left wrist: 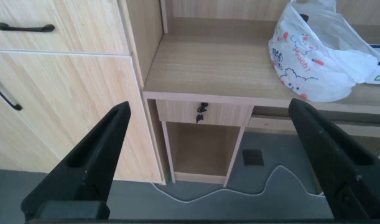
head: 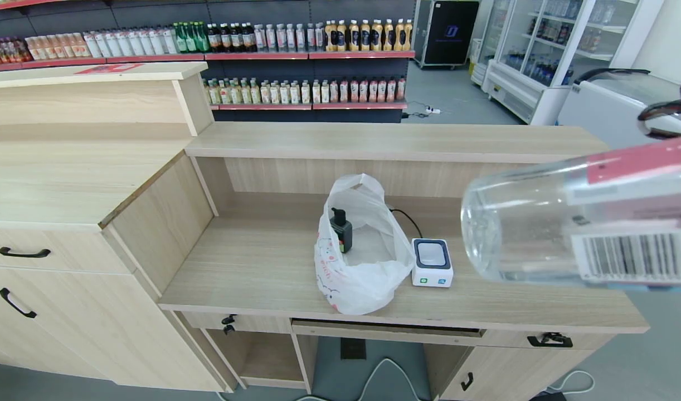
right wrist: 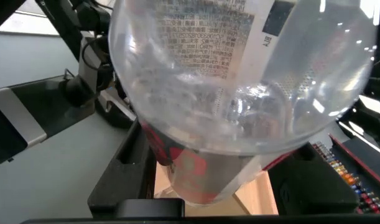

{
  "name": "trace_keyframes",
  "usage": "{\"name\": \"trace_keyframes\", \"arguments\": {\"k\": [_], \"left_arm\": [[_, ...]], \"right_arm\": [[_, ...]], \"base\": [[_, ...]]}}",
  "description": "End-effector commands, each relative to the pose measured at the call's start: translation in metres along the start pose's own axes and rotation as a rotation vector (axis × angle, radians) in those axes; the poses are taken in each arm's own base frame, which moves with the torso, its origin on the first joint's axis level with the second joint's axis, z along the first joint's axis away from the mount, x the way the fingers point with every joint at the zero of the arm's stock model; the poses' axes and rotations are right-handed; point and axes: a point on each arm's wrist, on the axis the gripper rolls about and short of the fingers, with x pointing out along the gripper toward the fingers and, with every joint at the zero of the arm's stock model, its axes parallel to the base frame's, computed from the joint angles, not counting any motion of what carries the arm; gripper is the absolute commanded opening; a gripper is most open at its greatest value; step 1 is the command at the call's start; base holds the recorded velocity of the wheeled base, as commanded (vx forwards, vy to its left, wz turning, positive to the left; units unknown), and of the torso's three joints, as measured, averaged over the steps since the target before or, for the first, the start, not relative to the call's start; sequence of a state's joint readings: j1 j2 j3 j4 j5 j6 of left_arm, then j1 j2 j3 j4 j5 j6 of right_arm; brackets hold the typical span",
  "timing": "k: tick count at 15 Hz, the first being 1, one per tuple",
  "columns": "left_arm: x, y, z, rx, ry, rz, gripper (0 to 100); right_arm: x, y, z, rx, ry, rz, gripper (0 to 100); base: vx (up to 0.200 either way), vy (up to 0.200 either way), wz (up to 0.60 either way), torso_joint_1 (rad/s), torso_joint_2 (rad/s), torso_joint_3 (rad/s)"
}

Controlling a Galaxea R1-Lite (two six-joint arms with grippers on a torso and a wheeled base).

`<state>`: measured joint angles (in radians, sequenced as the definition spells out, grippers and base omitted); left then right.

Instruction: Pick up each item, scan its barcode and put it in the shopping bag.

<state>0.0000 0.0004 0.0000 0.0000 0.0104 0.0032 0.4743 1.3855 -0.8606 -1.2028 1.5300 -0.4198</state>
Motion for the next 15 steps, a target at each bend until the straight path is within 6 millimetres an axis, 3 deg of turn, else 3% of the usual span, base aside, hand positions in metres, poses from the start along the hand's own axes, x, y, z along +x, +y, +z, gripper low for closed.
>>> {"name": "trace_keyframes", "arguments": {"k": [1,3,5,7,11,15], "left_arm": [[0.000,0.000,0.000,0.000,0.000,0.000,100],[0.000,0.000,0.000,0.000,-0.002,0.000,100],[0.000,0.000,0.000,0.000,-0.002,0.000,100],[0.000,0.000,0.000,0.000,0.000,0.000,100],[0.000,0.000,0.000,0.000,0.000,0.000,100],[0.000,0.000,0.000,0.000,0.000,0.000,100]], "right_arm": [[-0.001,0.014,0.025,-0.022,-0.012,0.024,0],[-0.001,0.019,0.034,-0.036,-0.012,0.023,0],[-0.002,0.037,0.039,-0.008,-0.009,0.022,0],[-0.002,0.039,0.033,0.018,-0.008,0.021,0],[-0.004,0.042,-0.006,0.140,0.006,0.016,0],[-0.019,0.041,-0.013,0.209,0.076,-0.028,0]], "base": [[0.000,0.000,0.00,0.000,0.00,0.000],[0.000,0.000,0.00,0.000,0.00,0.000],[0.000,0.000,0.00,0.000,0.00,0.000],[0.000,0.000,0.00,0.000,0.00,0.000],[0.000,0.000,0.00,0.000,0.00,0.000],[0.000,0.000,0.00,0.000,0.00,0.000]]}}
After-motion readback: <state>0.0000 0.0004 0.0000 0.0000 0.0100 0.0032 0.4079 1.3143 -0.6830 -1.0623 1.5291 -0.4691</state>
